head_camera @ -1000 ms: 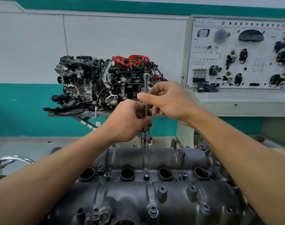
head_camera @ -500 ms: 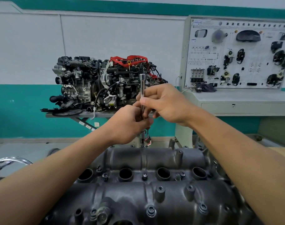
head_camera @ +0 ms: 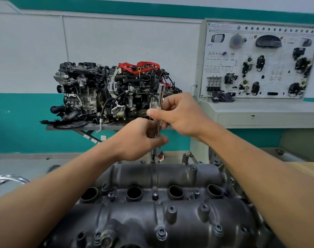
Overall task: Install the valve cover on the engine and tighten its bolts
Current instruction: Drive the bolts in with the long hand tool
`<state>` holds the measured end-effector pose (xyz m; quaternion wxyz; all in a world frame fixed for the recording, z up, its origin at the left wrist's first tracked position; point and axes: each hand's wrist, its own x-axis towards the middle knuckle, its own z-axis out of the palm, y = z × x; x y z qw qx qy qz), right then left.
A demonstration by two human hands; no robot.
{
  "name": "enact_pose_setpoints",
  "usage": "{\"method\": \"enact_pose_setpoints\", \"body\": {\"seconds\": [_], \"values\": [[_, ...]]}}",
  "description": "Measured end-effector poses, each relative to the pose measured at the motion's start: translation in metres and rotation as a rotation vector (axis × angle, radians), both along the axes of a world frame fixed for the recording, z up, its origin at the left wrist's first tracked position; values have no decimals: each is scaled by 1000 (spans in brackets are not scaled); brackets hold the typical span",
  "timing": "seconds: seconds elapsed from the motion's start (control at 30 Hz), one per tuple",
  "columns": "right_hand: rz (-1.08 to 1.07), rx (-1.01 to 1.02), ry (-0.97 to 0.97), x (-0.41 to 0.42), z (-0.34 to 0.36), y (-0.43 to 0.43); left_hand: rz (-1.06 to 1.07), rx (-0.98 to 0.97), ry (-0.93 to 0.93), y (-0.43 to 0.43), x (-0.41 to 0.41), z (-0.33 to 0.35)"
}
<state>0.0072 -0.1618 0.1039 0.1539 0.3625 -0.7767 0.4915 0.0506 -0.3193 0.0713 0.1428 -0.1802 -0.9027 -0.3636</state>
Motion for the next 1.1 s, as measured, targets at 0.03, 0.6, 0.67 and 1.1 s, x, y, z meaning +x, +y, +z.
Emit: {"method": "enact_pose_setpoints", "body": {"seconds": [0.03,0.6,0.67,1.1], "values": [[-15,-10,4,0,-1,-1,39,9,59,1,0,-1],[26,-8,-25,3,-6,-4,-13,-2,33,-1,0,-1],[-11,-32,-20,2,-8,-5,32,54,52,-1,0,-2],[-64,-56,-22,-2,-7,-7,75,87,6,-2,-7,-7]]}}
